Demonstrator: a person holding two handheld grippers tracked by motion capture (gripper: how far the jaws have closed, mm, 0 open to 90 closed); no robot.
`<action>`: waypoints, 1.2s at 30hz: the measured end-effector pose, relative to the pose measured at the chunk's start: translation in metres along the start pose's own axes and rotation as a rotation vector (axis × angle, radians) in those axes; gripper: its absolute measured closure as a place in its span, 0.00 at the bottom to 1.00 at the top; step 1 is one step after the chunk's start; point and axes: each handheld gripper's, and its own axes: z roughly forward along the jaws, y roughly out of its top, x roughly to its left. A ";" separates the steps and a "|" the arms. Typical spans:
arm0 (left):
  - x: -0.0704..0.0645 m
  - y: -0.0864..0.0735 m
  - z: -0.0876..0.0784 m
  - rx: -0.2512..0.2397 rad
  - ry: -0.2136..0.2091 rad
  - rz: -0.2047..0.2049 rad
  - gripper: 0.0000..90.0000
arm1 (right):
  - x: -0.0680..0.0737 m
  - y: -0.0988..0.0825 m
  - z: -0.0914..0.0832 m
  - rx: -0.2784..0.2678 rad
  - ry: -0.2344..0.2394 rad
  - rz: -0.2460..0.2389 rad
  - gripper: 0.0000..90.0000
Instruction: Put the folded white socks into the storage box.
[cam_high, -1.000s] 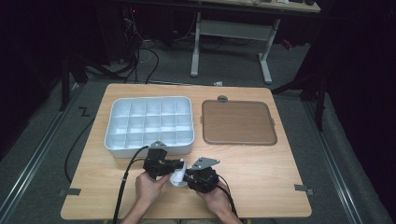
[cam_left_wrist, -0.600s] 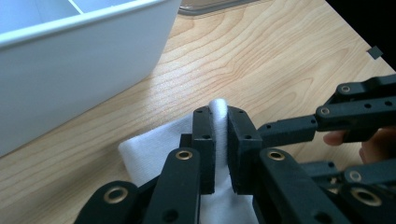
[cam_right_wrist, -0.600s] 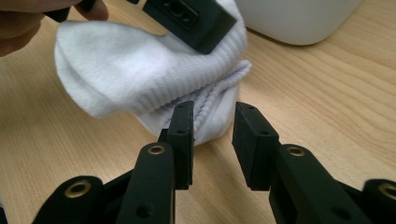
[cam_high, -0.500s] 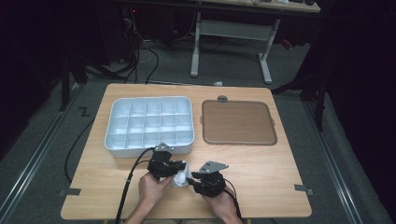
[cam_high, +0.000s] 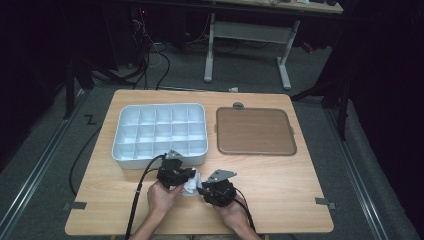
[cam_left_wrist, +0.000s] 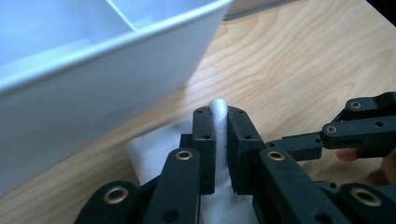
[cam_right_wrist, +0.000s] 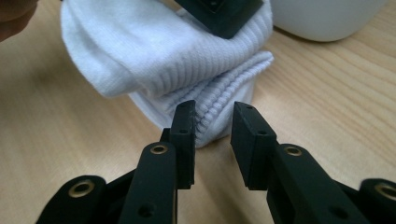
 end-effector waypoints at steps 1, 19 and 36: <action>-0.002 0.000 0.001 -0.004 0.008 0.021 0.93 | 0.000 0.001 0.001 0.002 -0.003 -0.005 0.79; -0.005 -0.004 0.006 0.048 -0.010 0.062 0.78 | -0.004 0.004 0.005 0.009 0.005 -0.002 0.78; -0.018 0.011 -0.027 0.007 -0.160 -0.009 0.60 | -0.007 0.004 -0.001 0.004 0.011 0.021 0.77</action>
